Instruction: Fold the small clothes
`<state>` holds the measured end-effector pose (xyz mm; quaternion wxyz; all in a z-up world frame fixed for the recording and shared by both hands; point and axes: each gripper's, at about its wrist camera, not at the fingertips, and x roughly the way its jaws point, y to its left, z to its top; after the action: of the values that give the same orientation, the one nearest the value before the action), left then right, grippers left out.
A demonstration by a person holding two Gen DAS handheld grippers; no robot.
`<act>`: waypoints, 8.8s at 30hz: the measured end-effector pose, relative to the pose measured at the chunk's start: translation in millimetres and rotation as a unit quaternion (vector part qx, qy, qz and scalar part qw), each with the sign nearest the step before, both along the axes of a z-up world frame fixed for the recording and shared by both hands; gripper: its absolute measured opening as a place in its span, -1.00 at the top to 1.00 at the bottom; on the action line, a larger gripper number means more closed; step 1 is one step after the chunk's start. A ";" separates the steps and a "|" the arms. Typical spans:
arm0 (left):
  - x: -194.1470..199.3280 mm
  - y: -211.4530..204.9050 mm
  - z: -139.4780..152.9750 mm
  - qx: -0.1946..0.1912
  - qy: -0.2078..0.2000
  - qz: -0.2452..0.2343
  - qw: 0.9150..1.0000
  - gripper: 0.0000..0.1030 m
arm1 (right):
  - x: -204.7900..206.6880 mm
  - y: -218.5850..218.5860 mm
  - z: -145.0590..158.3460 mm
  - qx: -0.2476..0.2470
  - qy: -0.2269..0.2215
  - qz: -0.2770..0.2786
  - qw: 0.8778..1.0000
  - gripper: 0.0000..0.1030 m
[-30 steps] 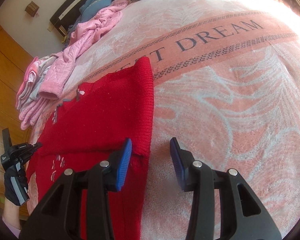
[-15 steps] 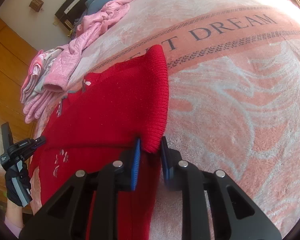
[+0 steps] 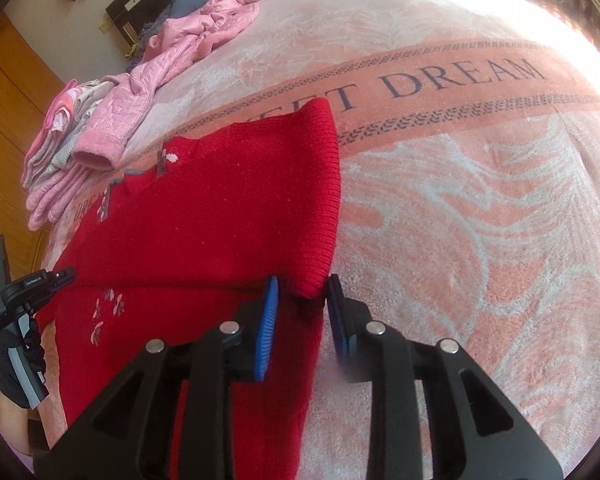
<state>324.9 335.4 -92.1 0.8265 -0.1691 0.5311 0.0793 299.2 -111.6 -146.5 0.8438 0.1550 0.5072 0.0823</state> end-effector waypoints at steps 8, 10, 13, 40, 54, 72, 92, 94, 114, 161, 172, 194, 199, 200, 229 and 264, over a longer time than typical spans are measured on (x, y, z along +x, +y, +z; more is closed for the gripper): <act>-82.3 112.5 19.2 0.001 0.009 0.104 0.995 0.15 | -9.3 48.0 22.2 -0.054 -0.011 0.057 0.997 0.12; -104.3 144.1 21.0 0.001 0.010 0.136 0.991 0.15 | -11.0 64.4 20.1 -0.047 -0.005 0.079 0.996 0.06; -133.5 194.3 23.0 -0.011 0.007 0.192 0.981 0.15 | -15.1 87.2 17.1 -0.041 -0.001 0.113 0.993 -0.05; -221.1 397.8 -15.4 -0.130 -0.154 0.432 0.879 0.80 | -18.2 118.8 -8.8 -0.050 -0.006 0.157 0.986 -0.08; -183.2 336.2 43.3 -0.065 -0.189 0.343 0.918 0.92 | -19.0 114.9 -2.2 -0.058 -0.003 0.149 0.987 -0.08; -56.0 110.3 90.3 -0.069 -0.205 0.098 0.971 0.92 | -19.4 95.5 23.3 -0.062 -0.015 0.133 0.989 -0.08; -2.6 -74.6 57.4 -0.136 -0.185 -0.045 0.972 0.92 | -13.7 69.9 6.8 -0.074 0.032 0.108 0.991 -0.09; 0.2 -82.8 51.3 -0.136 -0.182 -0.049 0.973 0.92 | -13.6 67.9 6.9 -0.074 0.032 0.107 0.991 -0.09; -16.4 -219.4 -6.1 -0.051 -0.078 -0.350 0.932 0.46 | -10.7 51.9 5.2 -0.082 0.039 0.082 0.993 -0.10; -12.8 36.5 -25.0 -0.082 -0.006 -0.101 0.991 0.23 | 42.2 238.1 14.5 -0.187 0.063 0.238 0.951 -0.09; -15.5 43.8 -26.5 -0.101 -0.010 -0.101 0.990 0.23 | 52.1 179.6 33.6 -0.116 0.068 0.172 0.976 0.84; -45.7 83.4 26.9 -0.089 -0.052 -0.048 0.994 0.23 | 74.0 97.1 2.5 0.012 0.109 0.136 0.985 0.83; -43.5 92.9 36.2 -0.097 -0.069 -0.031 0.992 0.23 | 67.7 95.7 33.9 0.017 0.060 0.141 0.988 0.91; -42.3 92.8 37.8 -0.099 -0.073 -0.030 0.992 0.23 | 67.3 89.5 42.8 0.029 0.049 0.136 0.989 0.91; 1.9 -6.8 10.5 -0.061 -0.043 -0.121 0.990 0.12 | 63.5 65.6 39.9 -0.072 0.037 0.111 0.991 0.66; -292.0 35.1 6.8 -0.057 0.100 -0.155 0.981 -0.07 | -257.8 32.2 26.0 -0.020 0.107 0.114 0.988 -0.09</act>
<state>32.8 370.5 -85.2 0.7606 -0.1229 0.6342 -0.0643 41.4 -79.4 -120.5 0.7727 0.0872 0.6103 0.1508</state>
